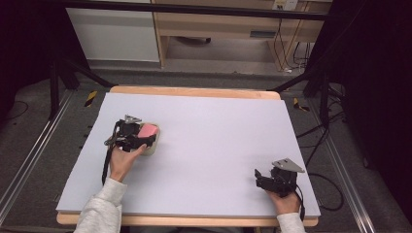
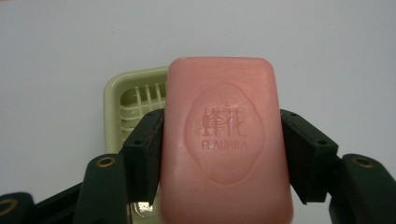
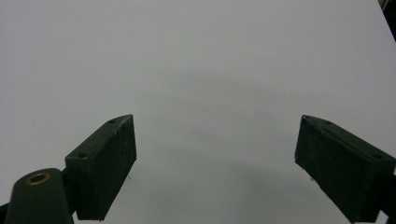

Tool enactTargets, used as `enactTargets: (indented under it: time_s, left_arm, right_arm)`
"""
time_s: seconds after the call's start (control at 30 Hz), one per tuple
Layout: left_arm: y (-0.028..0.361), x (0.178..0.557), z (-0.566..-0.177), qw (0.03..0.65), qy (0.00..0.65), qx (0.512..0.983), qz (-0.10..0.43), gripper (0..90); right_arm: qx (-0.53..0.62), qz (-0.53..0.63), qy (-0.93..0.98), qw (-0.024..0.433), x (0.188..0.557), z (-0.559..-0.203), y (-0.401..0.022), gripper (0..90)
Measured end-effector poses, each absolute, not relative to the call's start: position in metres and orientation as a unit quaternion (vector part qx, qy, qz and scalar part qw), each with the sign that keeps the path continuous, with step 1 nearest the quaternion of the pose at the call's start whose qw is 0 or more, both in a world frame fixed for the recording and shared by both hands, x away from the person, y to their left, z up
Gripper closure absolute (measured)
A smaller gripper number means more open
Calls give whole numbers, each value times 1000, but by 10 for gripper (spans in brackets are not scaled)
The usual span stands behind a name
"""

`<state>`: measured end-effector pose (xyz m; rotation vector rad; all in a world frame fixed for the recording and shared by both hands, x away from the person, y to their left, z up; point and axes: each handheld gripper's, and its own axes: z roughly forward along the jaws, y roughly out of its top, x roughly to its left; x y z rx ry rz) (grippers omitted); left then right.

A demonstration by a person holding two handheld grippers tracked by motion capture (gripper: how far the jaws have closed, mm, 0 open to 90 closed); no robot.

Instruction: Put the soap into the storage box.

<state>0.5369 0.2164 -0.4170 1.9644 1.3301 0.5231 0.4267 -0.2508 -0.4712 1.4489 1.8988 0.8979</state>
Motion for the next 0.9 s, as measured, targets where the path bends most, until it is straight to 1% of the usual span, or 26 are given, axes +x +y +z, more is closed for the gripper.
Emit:
enactTargets:
  time_s: [0.3, 0.9]
  left_arm:
    - [220, 546, -422, 348, 523, 749, 208, 372]
    - [223, 561, -436, 334, 532, 750, 208, 372]
  right_arm:
    - [542, 335, 714, 289, 428, -472, -250, 128]
    - [547, 334, 712, 288, 429, -473, -251, 128]
